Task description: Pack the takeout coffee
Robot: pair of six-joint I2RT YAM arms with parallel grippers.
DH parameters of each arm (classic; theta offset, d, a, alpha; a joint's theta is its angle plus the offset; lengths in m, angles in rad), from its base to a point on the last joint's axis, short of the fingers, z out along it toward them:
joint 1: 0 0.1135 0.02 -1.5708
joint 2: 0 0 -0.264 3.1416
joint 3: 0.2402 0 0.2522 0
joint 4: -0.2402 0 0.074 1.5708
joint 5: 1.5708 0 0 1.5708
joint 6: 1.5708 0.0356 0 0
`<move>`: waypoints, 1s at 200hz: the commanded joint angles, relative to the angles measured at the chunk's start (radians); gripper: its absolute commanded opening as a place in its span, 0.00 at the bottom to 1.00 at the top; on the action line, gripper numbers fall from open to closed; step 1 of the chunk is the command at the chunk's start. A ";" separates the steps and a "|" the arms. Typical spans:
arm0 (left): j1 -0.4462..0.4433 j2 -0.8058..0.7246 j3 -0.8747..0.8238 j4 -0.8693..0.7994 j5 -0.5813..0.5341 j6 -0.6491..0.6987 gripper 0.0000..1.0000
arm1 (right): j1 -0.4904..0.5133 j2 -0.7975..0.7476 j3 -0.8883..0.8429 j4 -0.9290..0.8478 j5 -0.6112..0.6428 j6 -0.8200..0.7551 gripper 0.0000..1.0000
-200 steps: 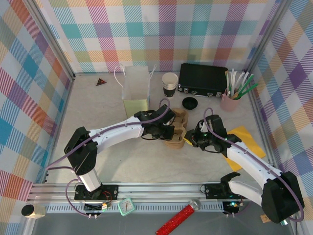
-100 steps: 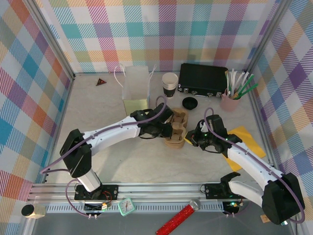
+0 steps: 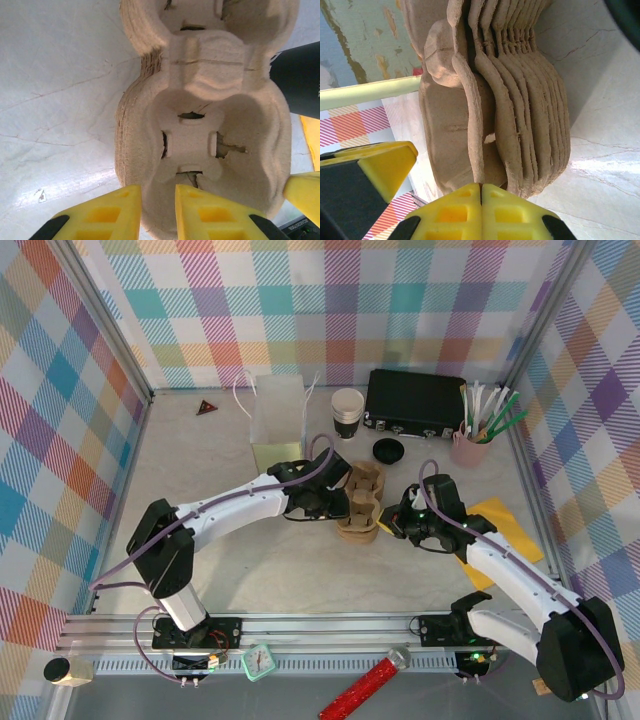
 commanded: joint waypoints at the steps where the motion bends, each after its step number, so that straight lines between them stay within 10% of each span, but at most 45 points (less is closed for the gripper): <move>1: 0.017 0.016 -0.013 -0.024 0.025 -0.039 0.25 | 0.003 -0.014 0.019 -0.006 -0.013 -0.023 0.00; 200: 0.020 -0.059 -0.083 0.129 0.110 -0.035 0.17 | 0.003 -0.012 0.016 -0.022 -0.007 -0.033 0.00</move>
